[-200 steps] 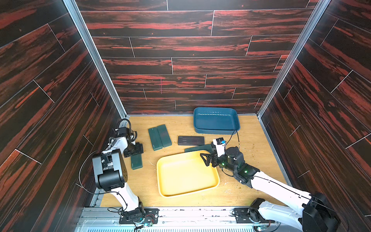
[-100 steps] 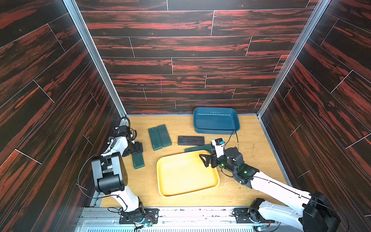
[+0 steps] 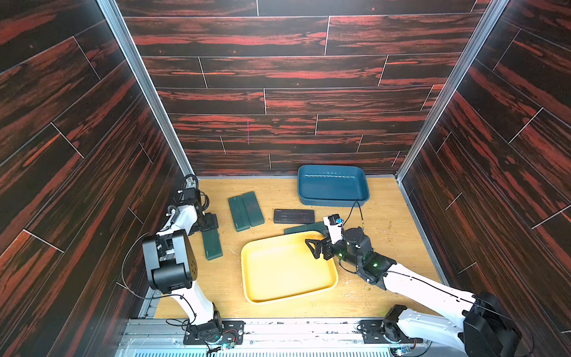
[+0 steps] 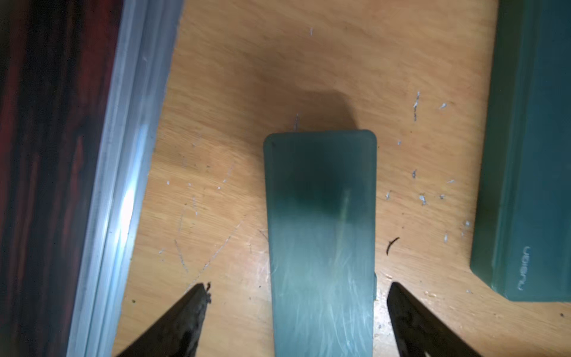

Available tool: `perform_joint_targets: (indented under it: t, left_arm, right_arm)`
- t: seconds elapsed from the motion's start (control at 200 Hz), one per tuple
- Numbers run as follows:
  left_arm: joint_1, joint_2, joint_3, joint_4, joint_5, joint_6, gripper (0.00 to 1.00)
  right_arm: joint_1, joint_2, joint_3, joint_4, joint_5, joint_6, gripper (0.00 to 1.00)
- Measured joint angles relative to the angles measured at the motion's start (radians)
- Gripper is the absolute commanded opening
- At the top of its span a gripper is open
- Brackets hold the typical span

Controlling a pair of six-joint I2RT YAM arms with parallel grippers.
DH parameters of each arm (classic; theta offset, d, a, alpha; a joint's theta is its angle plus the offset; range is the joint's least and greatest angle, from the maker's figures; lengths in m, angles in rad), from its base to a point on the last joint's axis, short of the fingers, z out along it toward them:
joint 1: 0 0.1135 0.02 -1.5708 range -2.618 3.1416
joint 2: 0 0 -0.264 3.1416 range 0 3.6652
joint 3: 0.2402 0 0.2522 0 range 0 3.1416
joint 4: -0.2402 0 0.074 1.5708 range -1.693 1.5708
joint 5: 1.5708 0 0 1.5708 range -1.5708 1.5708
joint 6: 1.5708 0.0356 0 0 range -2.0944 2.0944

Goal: Place the pencil cases by color into the storage box
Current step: Pick up the pencil case from the center of the board.

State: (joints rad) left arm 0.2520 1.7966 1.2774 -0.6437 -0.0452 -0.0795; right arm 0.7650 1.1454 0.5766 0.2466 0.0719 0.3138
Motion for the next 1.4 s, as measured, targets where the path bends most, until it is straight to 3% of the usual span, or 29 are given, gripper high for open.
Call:
perform_joint_targets:
  t: [0.556,0.651,0.777,0.982,1.207,1.398]
  left_arm:
    - [-0.018,0.147,0.029,0.01,0.002,-0.005,0.86]
    - [-0.018,0.162,0.034,0.011,0.005,-0.007,0.82]
    - [-0.018,0.171,0.042,0.021,0.012,-0.008,0.65]
    - [-0.018,0.172,0.045,0.026,0.013,-0.034,0.59]
    - [-0.025,0.127,0.019,0.039,-0.01,-0.106,0.56]
    - [-0.054,-0.002,-0.006,0.031,-0.034,-0.164,0.56]
  right_arm:
    - [0.01,0.039,0.011,-0.005,0.023,-0.016,0.99]
    - [0.011,0.048,0.017,-0.006,0.024,-0.018,0.99]
    - [0.016,0.06,0.021,-0.006,0.027,-0.019,0.99]
    - [0.019,0.067,0.025,-0.011,0.026,-0.019,0.99]
    - [0.02,0.068,0.039,-0.015,0.028,-0.015,0.99]
    - [0.021,0.08,0.054,-0.029,0.049,-0.008,0.99]
